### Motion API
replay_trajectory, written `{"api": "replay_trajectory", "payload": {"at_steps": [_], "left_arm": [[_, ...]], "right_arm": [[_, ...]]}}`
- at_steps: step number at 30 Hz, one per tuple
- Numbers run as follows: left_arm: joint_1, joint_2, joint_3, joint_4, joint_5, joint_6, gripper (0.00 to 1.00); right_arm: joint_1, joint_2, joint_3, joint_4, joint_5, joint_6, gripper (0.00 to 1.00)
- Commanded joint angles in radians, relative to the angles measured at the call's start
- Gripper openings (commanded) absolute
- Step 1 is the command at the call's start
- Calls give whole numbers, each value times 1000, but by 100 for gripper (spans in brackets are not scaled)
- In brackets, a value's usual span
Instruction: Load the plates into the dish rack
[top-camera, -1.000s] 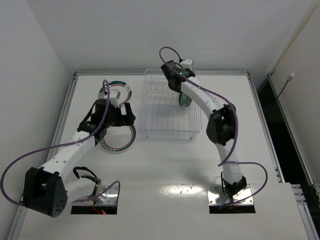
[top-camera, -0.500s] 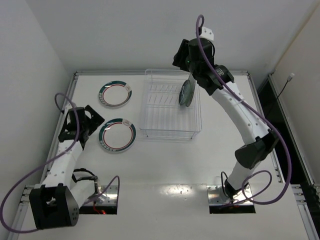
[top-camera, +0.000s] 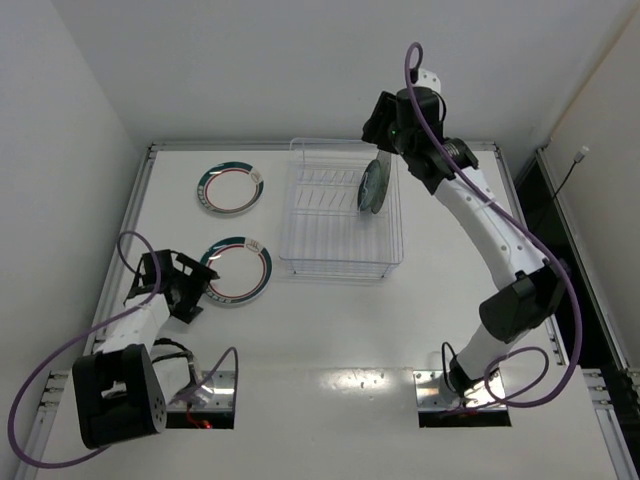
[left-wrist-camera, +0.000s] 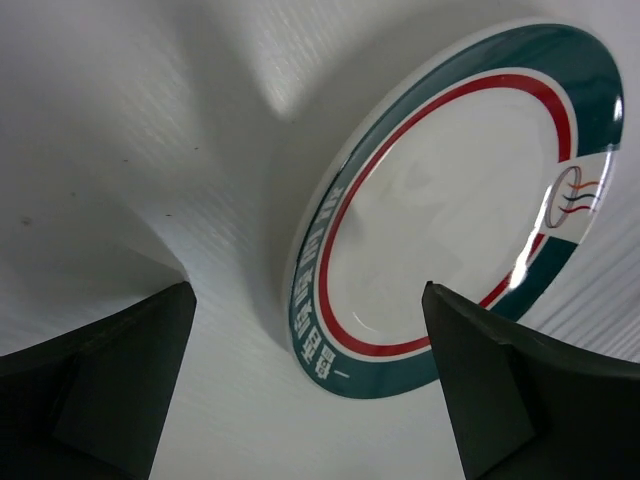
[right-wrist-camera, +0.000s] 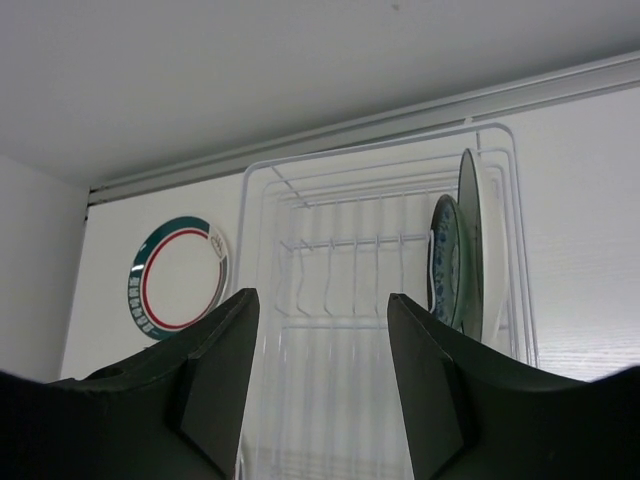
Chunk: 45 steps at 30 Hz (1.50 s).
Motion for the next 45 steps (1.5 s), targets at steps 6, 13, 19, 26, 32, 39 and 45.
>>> {"api": "replay_trajectory", "payload": {"at_steps": [6, 13, 19, 26, 32, 39, 45], "left_arm": [[16, 59, -113, 245, 193, -92, 61], [16, 120, -134, 290, 223, -92, 0], [16, -80, 40, 76, 90, -81, 0], [-73, -99, 507, -132, -49, -94, 0], [-73, -32, 680, -18, 110, -103, 0], [-135, -30, 587, 187, 221, -166, 0], [-242, -49, 567, 298, 207, -187, 0]], "right_arm": [[-63, -92, -71, 116, -91, 31, 51], [-109, -102, -123, 150, -188, 75, 51], [-145, -81, -143, 181, -309, 96, 52], [-188, 48, -168, 488, -810, 205, 60], [-133, 284, -97, 1026, -1174, 530, 71], [-47, 443, -68, 1381, -1200, 861, 94], [10, 551, 22, 1367, -1203, 886, 94]]}}
